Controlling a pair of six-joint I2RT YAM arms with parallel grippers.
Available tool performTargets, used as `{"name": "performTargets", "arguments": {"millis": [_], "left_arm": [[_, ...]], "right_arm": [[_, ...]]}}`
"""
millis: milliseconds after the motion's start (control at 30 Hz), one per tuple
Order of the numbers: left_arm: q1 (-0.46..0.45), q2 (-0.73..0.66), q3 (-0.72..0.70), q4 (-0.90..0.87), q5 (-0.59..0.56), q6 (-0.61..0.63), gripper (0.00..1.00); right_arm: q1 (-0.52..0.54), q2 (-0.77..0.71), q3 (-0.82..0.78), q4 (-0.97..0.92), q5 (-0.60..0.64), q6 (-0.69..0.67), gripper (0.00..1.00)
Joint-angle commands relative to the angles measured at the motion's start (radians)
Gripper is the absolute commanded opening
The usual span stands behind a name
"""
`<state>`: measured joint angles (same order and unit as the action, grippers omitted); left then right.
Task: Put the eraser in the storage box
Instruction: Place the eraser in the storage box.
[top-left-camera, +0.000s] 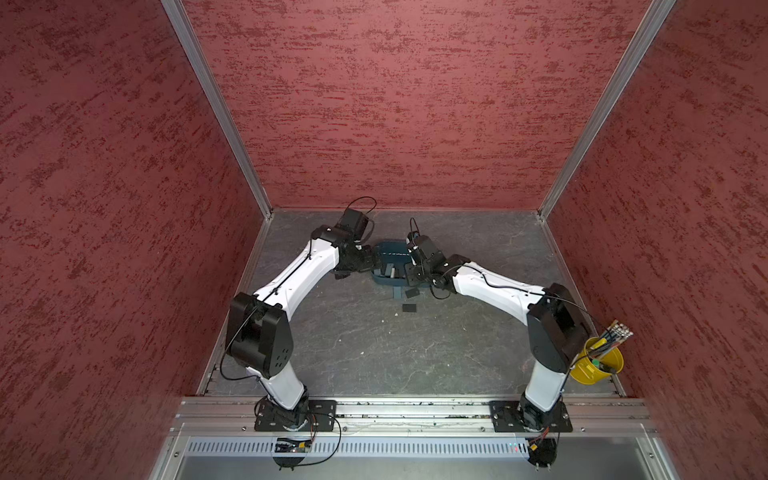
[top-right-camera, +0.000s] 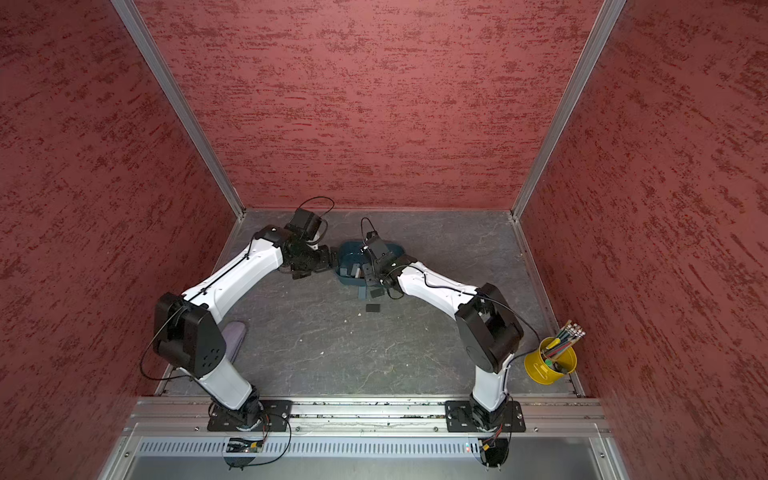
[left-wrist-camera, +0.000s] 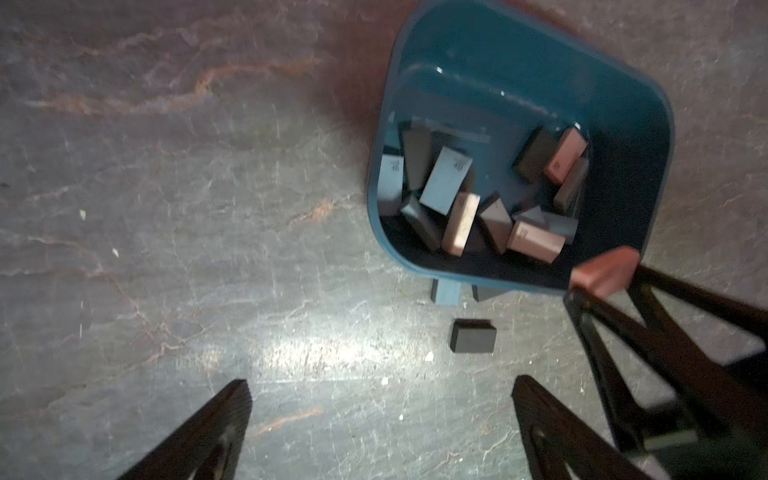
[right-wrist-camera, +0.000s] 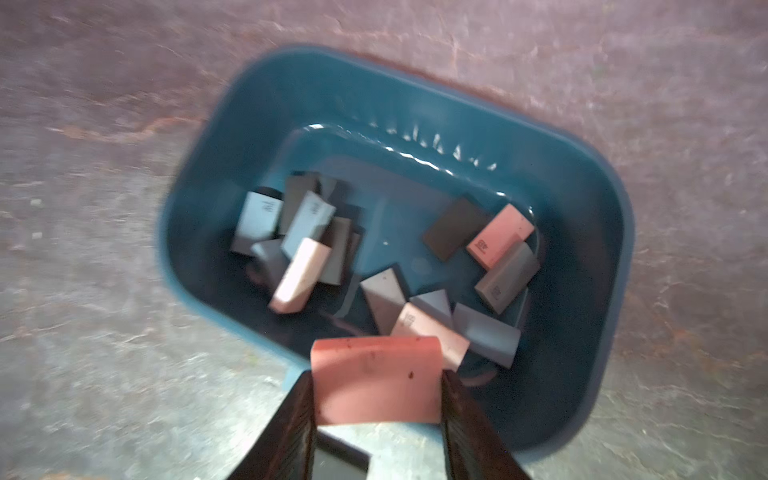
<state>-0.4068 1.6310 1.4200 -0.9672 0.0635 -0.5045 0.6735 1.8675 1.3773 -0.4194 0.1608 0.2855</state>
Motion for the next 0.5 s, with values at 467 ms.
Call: {"name": "performTargets", "arguments": {"millis": [467], "left_arm": [[-0.165,-0.033,-0.179,0.119,-0.068,-0.115,1.0]], "right_arm": [[-0.044,-0.096,-0.048,0.108,-0.012,0.035,0.78]]}}
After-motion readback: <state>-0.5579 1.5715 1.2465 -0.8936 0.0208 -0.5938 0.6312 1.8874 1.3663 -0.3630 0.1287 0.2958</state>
